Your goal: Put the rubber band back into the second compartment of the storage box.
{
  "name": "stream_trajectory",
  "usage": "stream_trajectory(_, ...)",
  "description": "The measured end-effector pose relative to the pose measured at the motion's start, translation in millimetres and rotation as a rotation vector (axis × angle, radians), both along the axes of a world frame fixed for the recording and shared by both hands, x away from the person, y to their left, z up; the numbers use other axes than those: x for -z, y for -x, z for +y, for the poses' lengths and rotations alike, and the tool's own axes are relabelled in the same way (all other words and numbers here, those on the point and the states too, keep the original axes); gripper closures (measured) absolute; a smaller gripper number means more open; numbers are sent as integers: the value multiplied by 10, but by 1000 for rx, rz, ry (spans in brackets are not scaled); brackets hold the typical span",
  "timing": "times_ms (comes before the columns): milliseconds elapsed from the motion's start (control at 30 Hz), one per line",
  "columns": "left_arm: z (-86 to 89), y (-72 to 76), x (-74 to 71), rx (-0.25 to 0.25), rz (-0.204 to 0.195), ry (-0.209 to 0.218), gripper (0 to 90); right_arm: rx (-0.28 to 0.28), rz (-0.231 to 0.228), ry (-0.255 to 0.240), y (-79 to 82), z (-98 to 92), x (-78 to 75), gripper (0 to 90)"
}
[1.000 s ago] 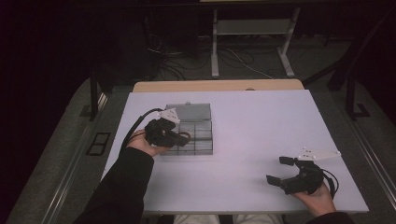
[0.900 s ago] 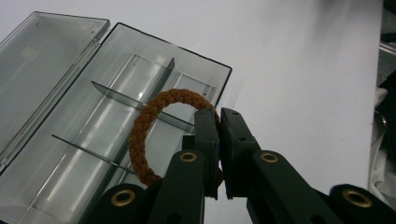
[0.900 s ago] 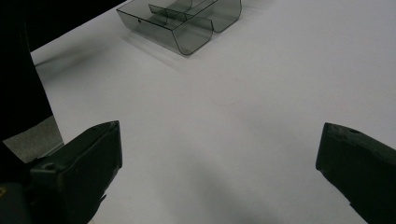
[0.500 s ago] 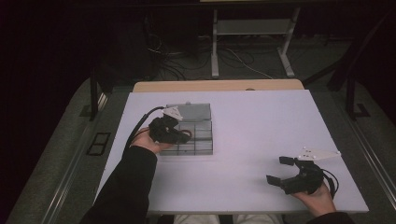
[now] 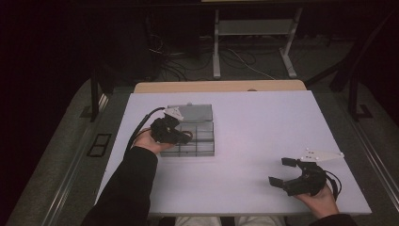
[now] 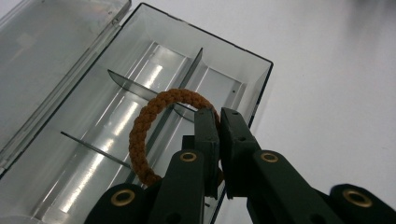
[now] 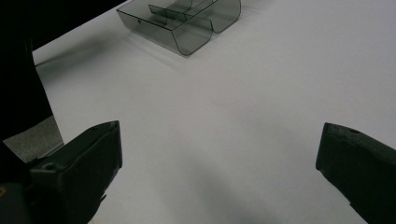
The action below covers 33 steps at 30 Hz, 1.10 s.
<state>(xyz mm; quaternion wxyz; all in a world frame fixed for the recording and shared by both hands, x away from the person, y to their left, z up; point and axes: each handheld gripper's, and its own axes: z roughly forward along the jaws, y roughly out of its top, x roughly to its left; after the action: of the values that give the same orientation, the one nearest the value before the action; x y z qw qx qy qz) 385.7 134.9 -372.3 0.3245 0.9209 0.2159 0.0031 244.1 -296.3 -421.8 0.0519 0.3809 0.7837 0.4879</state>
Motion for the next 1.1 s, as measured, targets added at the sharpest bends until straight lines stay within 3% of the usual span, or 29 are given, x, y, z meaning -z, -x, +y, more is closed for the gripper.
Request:
stream_trajectory(867, -115, -129, 281, 41, 95, -15, 844, 4, -2, 1, -3, -35, 4, 0)
stream_trajectory(1100, -91, -154, 263, 15, 115, 17, 759, 6, 0, -2, -1, -48, 2, 0)
